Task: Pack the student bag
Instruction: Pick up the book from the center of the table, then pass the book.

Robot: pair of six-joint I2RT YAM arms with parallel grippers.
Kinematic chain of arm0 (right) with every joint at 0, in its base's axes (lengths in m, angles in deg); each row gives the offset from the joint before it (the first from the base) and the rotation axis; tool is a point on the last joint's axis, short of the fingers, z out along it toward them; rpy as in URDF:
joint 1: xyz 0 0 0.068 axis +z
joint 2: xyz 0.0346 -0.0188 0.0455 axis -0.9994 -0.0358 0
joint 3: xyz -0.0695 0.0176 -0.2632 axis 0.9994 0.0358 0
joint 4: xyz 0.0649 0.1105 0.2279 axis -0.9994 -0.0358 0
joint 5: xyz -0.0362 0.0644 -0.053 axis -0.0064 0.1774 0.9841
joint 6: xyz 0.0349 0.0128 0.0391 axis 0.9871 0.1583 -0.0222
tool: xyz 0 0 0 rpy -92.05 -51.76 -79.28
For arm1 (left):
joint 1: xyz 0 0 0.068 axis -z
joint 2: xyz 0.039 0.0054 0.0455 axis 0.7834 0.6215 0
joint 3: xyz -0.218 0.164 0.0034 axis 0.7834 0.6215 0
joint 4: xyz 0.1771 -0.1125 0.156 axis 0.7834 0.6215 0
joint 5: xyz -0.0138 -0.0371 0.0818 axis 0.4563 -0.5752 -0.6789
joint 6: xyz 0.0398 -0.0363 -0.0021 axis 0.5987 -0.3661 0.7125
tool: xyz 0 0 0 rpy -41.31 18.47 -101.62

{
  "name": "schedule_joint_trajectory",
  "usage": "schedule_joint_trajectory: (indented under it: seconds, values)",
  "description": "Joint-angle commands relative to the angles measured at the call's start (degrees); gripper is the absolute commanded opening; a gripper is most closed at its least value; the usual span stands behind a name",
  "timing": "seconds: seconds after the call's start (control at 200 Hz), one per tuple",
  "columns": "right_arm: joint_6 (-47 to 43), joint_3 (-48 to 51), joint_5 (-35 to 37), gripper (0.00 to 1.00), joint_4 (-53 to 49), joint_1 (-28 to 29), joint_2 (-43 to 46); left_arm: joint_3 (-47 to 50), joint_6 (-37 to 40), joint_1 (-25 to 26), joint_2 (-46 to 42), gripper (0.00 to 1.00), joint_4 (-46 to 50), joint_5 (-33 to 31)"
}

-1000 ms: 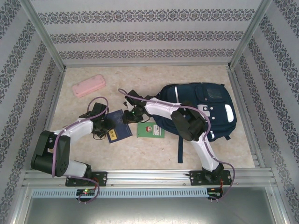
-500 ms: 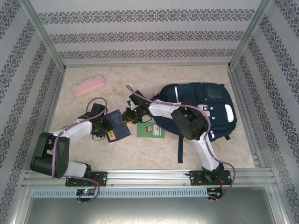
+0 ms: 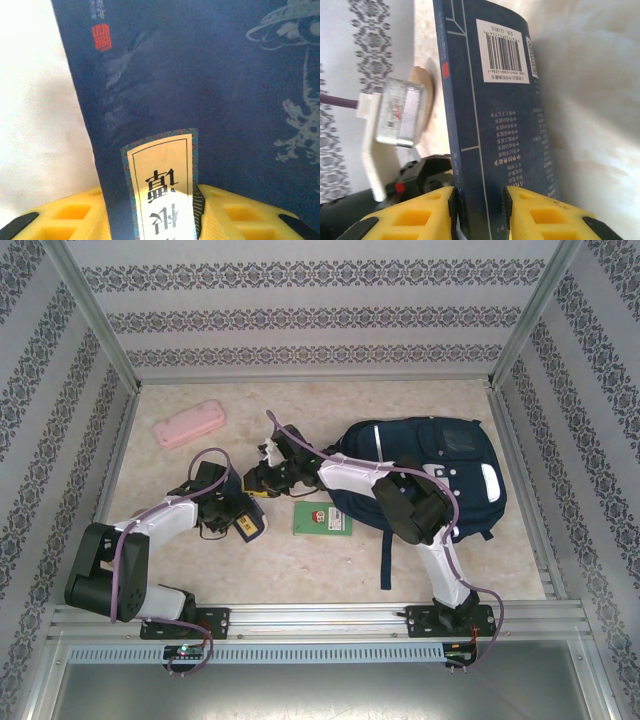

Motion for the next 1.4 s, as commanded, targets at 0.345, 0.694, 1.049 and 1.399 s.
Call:
schedule_joint_trajectory:
  seconds: [0.345,0.694,1.049,1.399]
  values:
    - [-9.56,2.17,3.45,0.16,-12.79,0.53,1.73,-0.33,0.81,1.06,-1.71,0.43,-8.2,4.83]
    - [-5.76,7.45,3.4,0.0,-7.1,-5.5,12.78,-4.65,-1.73,-0.12,-7.57,0.63,-7.52,9.03]
    - [6.62,15.35,-2.52,0.0,10.63,-10.91,21.64,-3.25,-18.88,-0.55,-1.05,0.81,-35.32,22.0]
    - [9.34,14.67,-5.66,0.0,14.34,-8.21,17.91,-4.47,-22.72,-0.57,1.6,0.64,-42.8,24.51]
